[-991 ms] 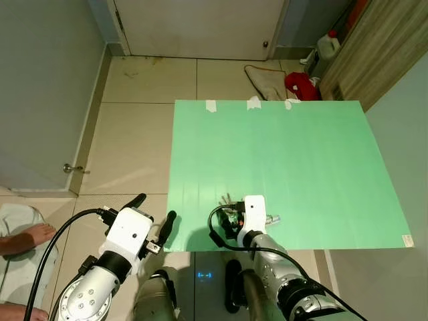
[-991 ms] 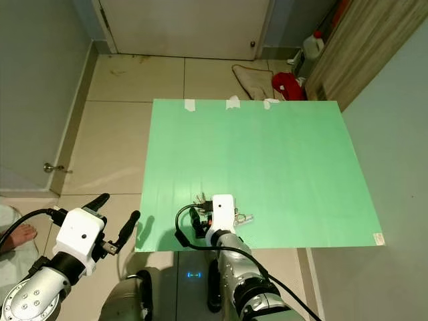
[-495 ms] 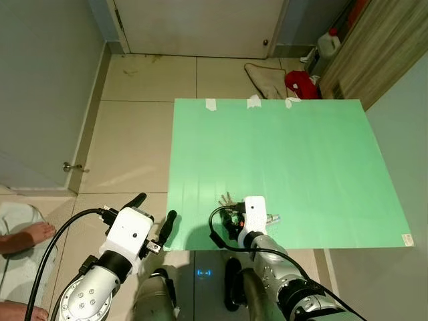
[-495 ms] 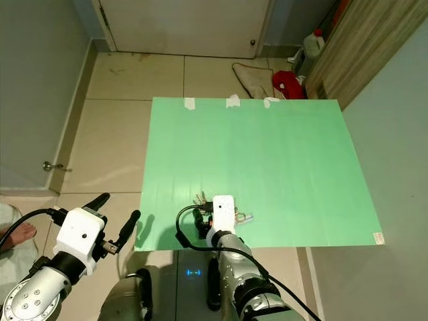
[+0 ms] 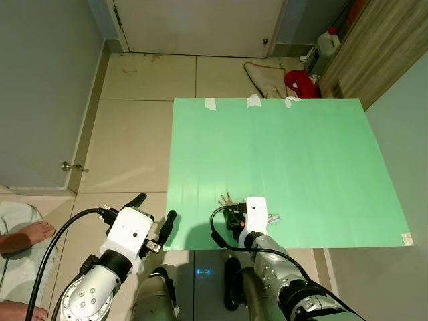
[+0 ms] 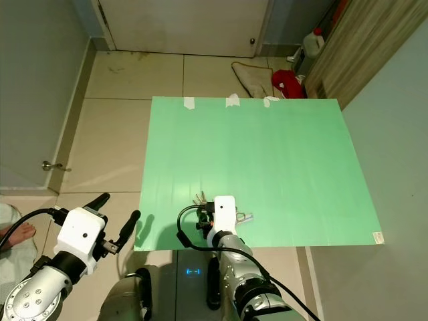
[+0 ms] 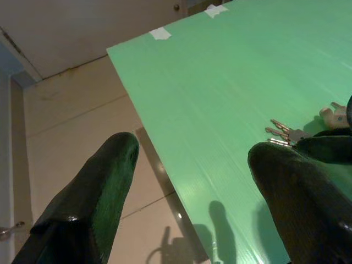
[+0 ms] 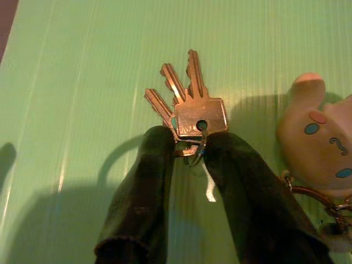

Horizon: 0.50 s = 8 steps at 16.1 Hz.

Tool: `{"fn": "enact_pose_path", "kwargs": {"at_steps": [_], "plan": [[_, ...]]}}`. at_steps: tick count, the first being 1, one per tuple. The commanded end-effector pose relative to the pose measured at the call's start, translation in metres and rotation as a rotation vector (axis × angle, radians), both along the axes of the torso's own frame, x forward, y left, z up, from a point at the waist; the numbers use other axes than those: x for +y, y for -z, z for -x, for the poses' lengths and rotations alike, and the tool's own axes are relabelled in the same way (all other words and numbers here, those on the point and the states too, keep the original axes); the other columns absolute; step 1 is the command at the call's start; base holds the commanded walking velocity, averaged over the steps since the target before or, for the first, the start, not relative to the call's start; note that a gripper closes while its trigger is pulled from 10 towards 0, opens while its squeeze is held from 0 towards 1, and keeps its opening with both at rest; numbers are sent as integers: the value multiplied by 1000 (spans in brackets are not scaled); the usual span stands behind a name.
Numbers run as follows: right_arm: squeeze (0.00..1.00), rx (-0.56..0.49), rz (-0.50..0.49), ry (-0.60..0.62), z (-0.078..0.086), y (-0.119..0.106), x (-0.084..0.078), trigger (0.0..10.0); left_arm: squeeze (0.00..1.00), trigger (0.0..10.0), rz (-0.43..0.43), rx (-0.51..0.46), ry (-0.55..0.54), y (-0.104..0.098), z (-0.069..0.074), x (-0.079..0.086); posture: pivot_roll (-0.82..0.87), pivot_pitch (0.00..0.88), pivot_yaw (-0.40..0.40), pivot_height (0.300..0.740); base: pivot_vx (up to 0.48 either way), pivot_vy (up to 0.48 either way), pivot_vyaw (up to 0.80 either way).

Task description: Hang keys on a hook

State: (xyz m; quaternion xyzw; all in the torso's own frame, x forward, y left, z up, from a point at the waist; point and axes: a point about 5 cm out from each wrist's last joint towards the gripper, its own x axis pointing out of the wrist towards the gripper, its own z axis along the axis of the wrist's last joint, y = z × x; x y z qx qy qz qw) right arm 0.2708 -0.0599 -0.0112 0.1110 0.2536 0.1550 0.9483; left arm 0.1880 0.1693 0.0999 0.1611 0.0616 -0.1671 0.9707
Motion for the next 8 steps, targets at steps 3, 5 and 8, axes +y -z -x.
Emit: {"fn": "enact_pose_path", "kwargs": {"at_steps": [3, 5, 8], "plan": [[0, 17, -63, 25, 0, -1, 5, 0, 0, 10000, -3, 19, -4, 6, -1, -3, 179, 317, -59, 740, 0, 0, 0], [0, -1, -70, 20, -4, -5, 5, 0, 0, 10000, -18, 11, 4, 8, -7, -5, 169, 297, -56, 740, 0, 0, 0], [0, -63, -58, 32, -17, -17, 1, 0, 0, 10000, -39, 24, -10, 16, -28, -11, 127, 225, -49, 740, 0, 0, 0]]}}
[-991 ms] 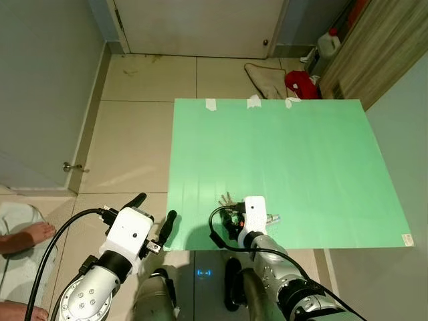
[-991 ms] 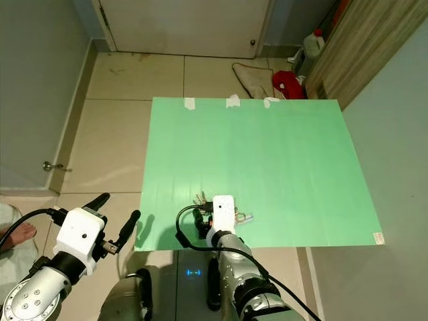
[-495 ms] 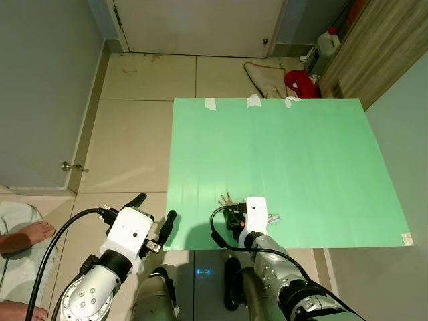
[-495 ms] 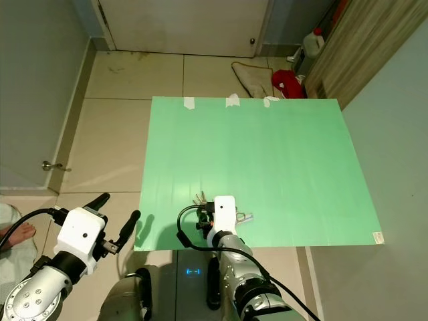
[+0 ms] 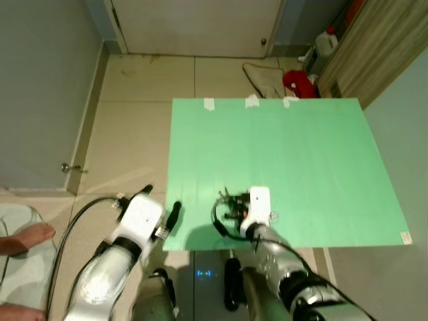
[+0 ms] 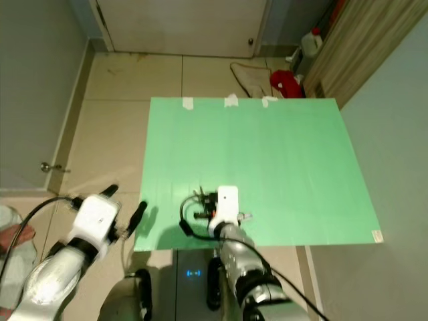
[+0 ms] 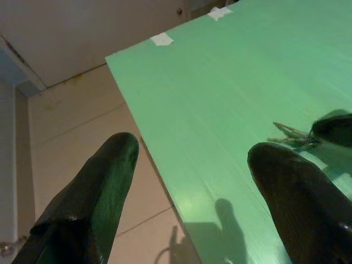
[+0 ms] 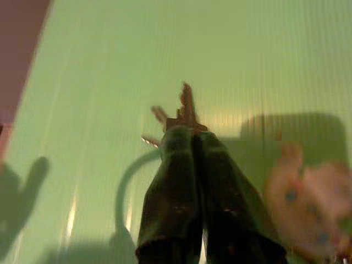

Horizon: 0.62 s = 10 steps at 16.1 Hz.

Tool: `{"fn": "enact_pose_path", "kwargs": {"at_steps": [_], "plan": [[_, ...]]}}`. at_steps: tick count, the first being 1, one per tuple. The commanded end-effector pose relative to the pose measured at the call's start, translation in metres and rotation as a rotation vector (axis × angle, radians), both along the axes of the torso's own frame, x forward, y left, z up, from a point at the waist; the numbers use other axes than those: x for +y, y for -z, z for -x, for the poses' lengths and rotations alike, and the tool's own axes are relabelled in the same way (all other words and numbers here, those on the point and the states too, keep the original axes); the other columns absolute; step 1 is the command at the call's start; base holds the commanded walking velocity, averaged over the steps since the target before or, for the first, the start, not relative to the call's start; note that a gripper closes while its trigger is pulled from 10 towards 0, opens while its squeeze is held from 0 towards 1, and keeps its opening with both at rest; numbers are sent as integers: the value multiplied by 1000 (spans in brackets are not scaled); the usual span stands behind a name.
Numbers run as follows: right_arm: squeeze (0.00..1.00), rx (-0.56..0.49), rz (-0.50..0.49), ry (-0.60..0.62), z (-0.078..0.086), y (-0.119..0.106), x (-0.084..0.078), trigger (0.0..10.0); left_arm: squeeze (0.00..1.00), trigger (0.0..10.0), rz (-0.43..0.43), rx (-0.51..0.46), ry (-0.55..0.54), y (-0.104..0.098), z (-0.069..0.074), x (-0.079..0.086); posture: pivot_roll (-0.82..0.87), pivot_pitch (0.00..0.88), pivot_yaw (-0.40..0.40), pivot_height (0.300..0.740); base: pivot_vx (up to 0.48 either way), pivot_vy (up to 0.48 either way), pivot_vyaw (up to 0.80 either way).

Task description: Hang keys on a hook

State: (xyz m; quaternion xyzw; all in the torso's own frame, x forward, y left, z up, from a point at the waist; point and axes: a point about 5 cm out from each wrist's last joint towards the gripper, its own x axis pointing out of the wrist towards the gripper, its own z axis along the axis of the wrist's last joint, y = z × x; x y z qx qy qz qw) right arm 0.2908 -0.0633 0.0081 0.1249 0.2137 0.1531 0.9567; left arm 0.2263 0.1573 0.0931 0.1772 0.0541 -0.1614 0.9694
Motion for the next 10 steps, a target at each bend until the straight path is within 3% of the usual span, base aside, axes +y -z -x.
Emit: {"fn": "enact_pose_path", "kwargs": {"at_steps": [1, 3, 6, 8, 10], "plan": [[0, -24, -17, 23, -3, -4, -1, 0, 0, 10000, -10, 37, -2, 9, -1, -4, 119, 206, -46, 740, 0, 0, 0], [0, -81, -8, 28, -10, -13, -9, 0, 0, 10000, -15, 6, 6, 6, -15, -8, 97, 169, -38, 740, 0, 0, 0], [0, -269, -10, 56, -32, -52, -23, 0, 0, 10000, 11, -27, 3, 4, -46, -20, 24, 91, -27, 740, 0, 0, 0], [0, -344, -22, 75, -41, -74, -32, 0, 0, 10000, 8, -31, -48, 4, -60, -23, -2, 51, -31, 740, 0, 0, 0], [0, -399, -13, 96, -45, -90, -47, 0, 0, 10000, 61, -28, -90, 0, -70, -20, -19, 13, -31, 740, 0, 0, 0]]}}
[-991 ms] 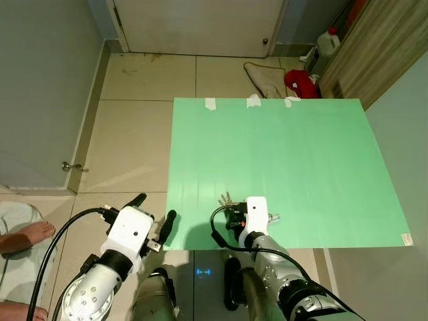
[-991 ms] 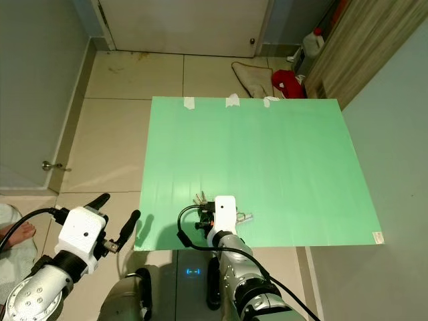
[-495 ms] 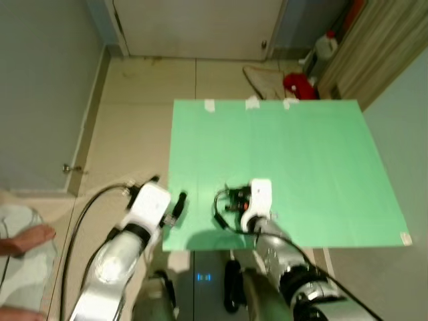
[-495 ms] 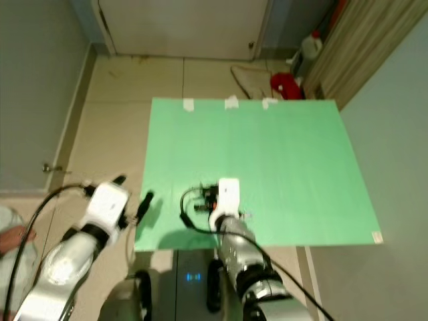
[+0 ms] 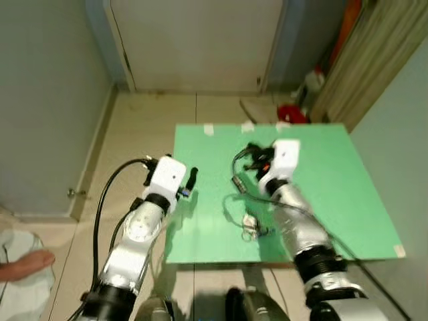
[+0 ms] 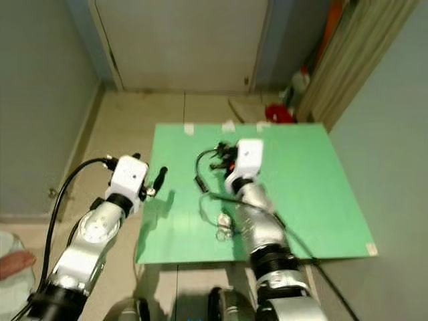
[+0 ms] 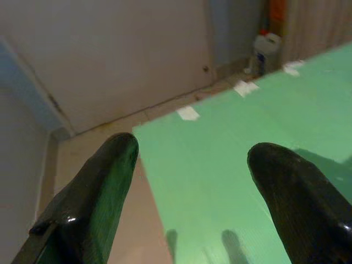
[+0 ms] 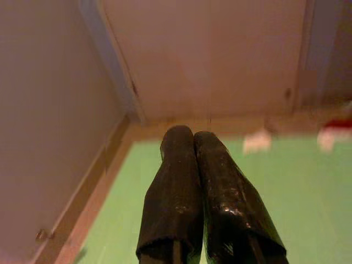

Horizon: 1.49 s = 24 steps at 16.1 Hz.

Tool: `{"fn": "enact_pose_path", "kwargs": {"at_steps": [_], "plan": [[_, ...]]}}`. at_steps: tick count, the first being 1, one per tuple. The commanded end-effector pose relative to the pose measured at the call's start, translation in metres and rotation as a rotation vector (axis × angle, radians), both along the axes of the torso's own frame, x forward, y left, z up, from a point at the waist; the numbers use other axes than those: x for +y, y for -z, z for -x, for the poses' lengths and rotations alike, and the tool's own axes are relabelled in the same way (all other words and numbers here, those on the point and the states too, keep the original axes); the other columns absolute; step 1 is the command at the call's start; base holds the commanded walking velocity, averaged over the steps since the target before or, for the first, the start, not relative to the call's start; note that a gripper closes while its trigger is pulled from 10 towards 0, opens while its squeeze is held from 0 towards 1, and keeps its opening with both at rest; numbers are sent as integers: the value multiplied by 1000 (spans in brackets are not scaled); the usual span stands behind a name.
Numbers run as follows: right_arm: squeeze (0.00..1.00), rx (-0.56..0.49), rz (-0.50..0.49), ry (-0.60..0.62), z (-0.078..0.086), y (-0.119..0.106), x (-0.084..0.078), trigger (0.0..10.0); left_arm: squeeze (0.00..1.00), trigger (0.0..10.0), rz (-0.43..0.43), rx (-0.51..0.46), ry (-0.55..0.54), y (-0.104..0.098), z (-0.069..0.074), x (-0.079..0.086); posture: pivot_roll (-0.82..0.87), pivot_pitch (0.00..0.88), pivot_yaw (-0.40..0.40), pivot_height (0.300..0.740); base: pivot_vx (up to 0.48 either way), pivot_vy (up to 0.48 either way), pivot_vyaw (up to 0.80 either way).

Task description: Hang keys on a hook

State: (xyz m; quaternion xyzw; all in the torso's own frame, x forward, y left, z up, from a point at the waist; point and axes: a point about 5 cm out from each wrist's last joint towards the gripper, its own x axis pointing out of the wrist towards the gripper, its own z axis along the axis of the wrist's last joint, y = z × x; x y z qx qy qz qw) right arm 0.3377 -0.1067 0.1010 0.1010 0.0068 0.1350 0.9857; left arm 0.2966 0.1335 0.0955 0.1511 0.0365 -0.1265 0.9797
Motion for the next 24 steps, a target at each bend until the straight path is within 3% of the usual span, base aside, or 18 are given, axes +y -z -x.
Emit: {"fn": "enact_pose_path", "kwargs": {"at_steps": [1, 4, 5, 7, 11, 12, 14, 16, 17, 19, 20, 22, 24], "plan": [[0, -24, 10, 24, 1, -7, -16, 0, 0, 10000, 17, -10, -34, -2, -7, 6, -28, 0, -26, 740, 0, 0, 0], [0, -98, 47, 131, 7, -22, -50, 0, 0, 10000, 17, -67, -45, -14, -20, 14, -50, 0, -5, 740, 0, 0, 0], [0, -120, 63, 182, 15, -23, -62, 0, 0, 10000, 3, -89, -52, -19, -18, 19, -51, 0, -1, 740, 0, 0, 0], [0, -138, 105, 292, 42, -20, -79, 0, 0, 10000, 71, -79, -92, -23, -7, 37, -75, 0, -4, 740, 0, 0, 0], [0, -77, 153, 323, 73, -1, -75, 0, 0, 10000, 202, -38, -105, -24, -10, 35, -107, 0, 7, 740, 0, 0, 0], [0, -74, 168, 335, 86, 0, -76, 0, 0, 10000, 241, -34, -121, -24, -2, 39, -119, 0, 11, 740, 0, 0, 0], [0, -33, 163, 323, 115, 12, -76, 0, 0, 10000, 192, -17, -67, -13, 27, 32, -128, 0, 15, 740, 0, 0, 0], [0, -1, 159, 304, 136, 18, -71, 0, 0, 10000, 92, -35, 22, -7, 38, 25, -138, 0, 17, 740, 0, 0, 0], [0, 3, 185, 296, 141, 19, -71, 0, 0, 10000, -45, -80, 91, -2, 45, 22, -139, 0, 21, 740, 0, 0, 0], [0, 34, 222, 296, 144, 26, -75, 0, 0, 10000, 8, -13, 48, 10, 53, 25, -140, 0, 21, 740, 0, 0, 0], [0, 41, 237, 283, 141, 26, -75, 10000, 0, 10000, 48, 0, 15, 11, 53, 23, -141, 0, 21, 740, 0, 0, 0], [0, 51, 230, 282, 133, 27, -75, 10000, 0, 10000, 118, 50, -48, 16, 47, 18, -138, 0, 21, 740, 0, 0, 0], [0, 52, 208, 314, 119, 26, -78, 10000, 0, 10000, 109, 33, -54, 12, 35, 17, -137, 0, 25, 740, 0, 0, 0]]}}
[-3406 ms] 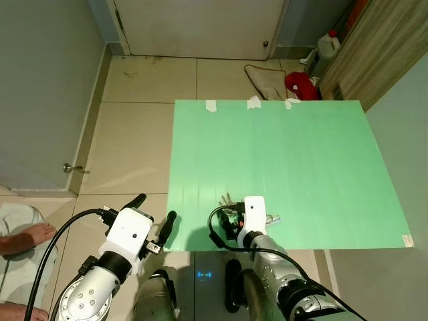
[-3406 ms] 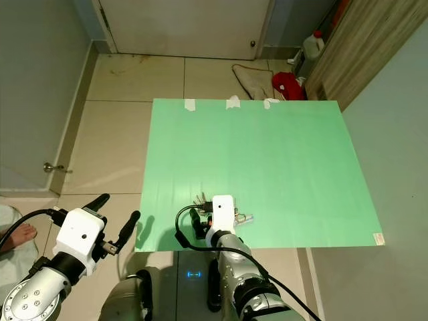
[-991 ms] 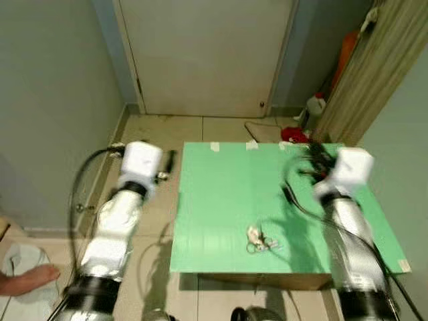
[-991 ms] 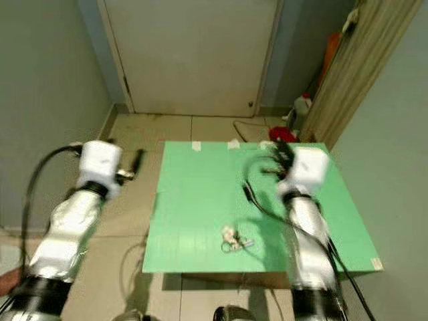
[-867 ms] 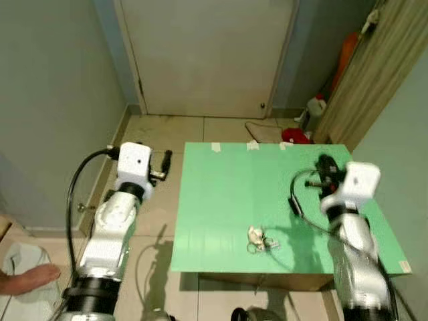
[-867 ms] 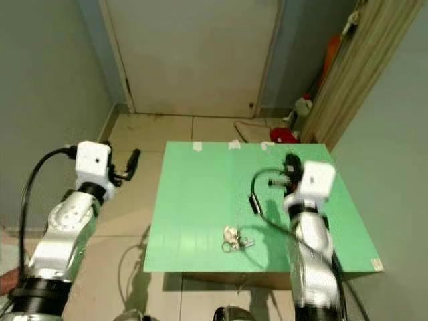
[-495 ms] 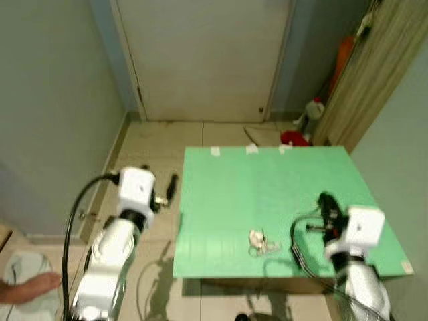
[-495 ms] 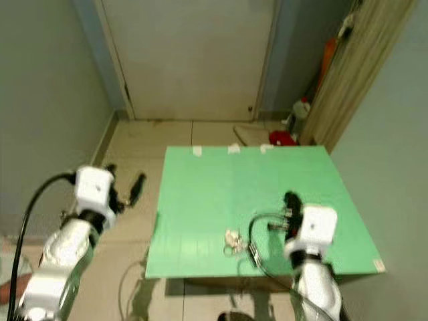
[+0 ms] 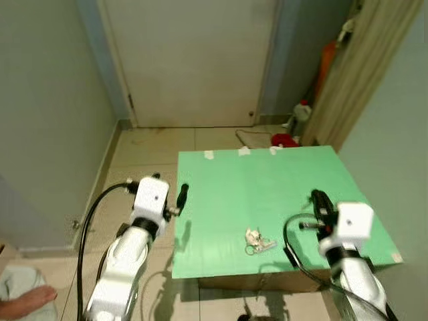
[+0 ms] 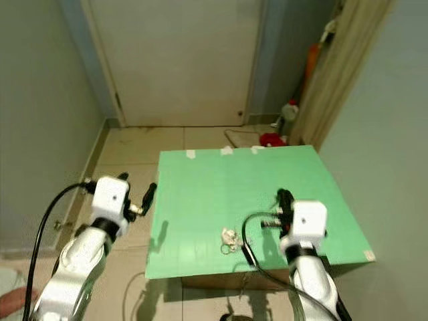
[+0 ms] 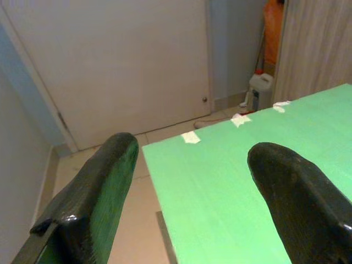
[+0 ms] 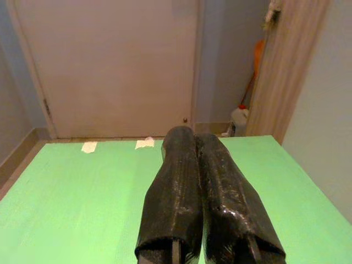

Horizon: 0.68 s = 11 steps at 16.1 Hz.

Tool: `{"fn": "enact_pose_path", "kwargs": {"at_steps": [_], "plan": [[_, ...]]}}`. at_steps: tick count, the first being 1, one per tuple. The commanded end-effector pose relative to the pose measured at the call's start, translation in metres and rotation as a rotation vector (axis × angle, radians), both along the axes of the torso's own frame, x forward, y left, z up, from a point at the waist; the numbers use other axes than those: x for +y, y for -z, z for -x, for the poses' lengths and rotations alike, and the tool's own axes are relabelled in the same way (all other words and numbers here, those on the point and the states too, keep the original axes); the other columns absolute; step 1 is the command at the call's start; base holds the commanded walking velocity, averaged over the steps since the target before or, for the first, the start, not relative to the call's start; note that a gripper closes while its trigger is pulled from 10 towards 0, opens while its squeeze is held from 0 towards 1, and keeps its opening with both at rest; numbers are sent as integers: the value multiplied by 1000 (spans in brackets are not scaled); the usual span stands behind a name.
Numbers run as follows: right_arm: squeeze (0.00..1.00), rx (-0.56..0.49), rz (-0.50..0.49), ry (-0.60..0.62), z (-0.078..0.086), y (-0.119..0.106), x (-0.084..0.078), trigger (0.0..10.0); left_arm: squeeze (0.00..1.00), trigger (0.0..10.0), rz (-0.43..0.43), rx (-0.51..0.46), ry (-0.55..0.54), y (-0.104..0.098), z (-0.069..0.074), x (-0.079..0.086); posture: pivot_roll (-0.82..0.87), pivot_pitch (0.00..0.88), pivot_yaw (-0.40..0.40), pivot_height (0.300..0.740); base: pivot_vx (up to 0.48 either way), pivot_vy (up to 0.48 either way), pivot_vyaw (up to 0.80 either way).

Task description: Hang keys on a hook

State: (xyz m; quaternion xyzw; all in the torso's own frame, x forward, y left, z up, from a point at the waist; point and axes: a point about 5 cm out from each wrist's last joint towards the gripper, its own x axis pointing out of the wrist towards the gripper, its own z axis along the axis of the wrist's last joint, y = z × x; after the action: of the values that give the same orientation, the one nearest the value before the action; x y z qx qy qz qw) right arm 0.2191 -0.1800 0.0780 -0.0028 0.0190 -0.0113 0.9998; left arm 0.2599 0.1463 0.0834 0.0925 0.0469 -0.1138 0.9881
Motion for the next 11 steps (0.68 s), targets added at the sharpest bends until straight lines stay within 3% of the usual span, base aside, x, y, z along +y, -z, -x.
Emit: {"fn": "enact_pose_path", "kwargs": {"at_steps": [1, 4, 8, 11], "plan": [[0, 20, -14, 35, -1, 2, -6, 10000, 0, 10000, -12, -3, -18, -1, -3, 4, -137, 0, 25, 740, 0, 0, 0], [0, 6, -74, 77, -8, 0, -5, 10000, 0, 10000, -12, -8, -14, -8, -15, 6, -142, 0, 39, 740, -101, 0, 0], [0, 3, -76, 60, -12, 1, 3, 10000, 0, 10000, -4, -30, 0, -14, -25, 3, -149, 0, 50, 740, -302, 0, 0], [0, 7, -69, 54, -12, 3, 6, 10000, 0, 10000, -7, -36, 15, -16, -30, 1, -159, 0, 58, 740, -97, 0, 0]]}}
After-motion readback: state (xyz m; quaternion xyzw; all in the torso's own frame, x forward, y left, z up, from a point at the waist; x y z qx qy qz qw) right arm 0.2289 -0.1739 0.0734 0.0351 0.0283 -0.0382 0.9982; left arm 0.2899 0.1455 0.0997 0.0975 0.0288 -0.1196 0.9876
